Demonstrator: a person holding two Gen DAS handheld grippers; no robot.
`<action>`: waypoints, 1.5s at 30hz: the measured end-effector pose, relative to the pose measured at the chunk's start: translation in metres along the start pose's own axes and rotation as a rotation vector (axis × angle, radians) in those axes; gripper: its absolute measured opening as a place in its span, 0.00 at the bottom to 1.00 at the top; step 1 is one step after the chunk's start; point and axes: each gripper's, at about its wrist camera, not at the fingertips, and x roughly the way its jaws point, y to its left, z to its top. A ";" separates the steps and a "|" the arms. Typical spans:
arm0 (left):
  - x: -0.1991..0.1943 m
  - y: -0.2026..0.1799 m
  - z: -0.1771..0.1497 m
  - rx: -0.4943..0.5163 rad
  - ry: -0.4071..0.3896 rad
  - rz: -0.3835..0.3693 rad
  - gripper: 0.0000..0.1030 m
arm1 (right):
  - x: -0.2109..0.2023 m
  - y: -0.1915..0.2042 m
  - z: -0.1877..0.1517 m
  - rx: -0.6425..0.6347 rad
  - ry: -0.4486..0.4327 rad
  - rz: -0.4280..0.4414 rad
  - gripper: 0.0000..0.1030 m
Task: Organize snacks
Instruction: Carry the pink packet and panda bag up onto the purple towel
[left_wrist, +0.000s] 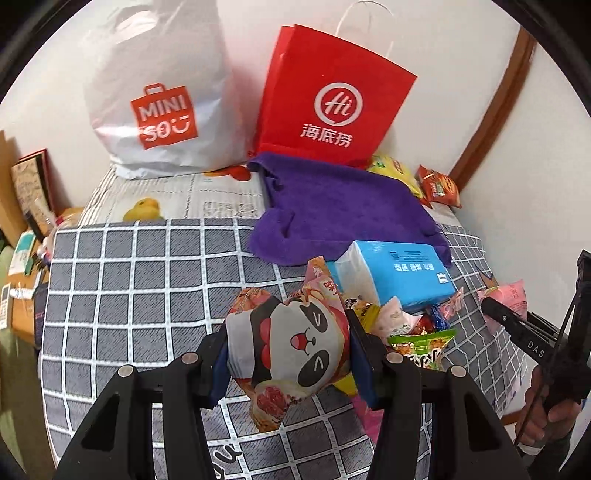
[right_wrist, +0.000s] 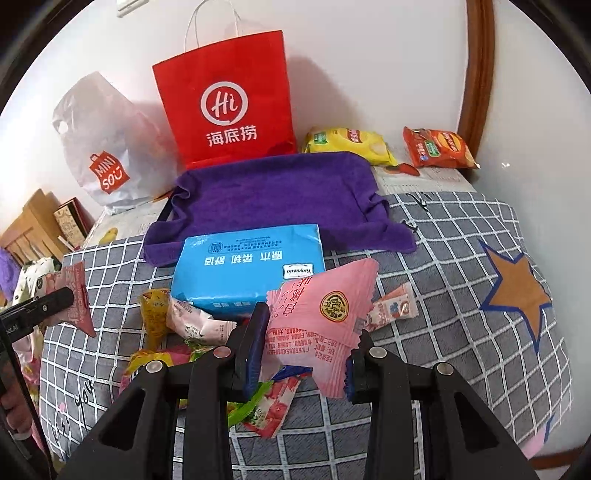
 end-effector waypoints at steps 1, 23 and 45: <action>0.001 -0.001 0.001 0.005 0.003 -0.005 0.50 | -0.001 0.001 -0.001 0.005 -0.001 -0.007 0.33; -0.002 -0.039 -0.001 0.125 0.035 -0.086 0.50 | -0.041 0.009 -0.020 0.036 -0.045 -0.083 0.33; -0.020 -0.074 0.028 0.053 -0.040 0.022 0.50 | -0.033 -0.006 0.021 -0.054 -0.067 0.044 0.33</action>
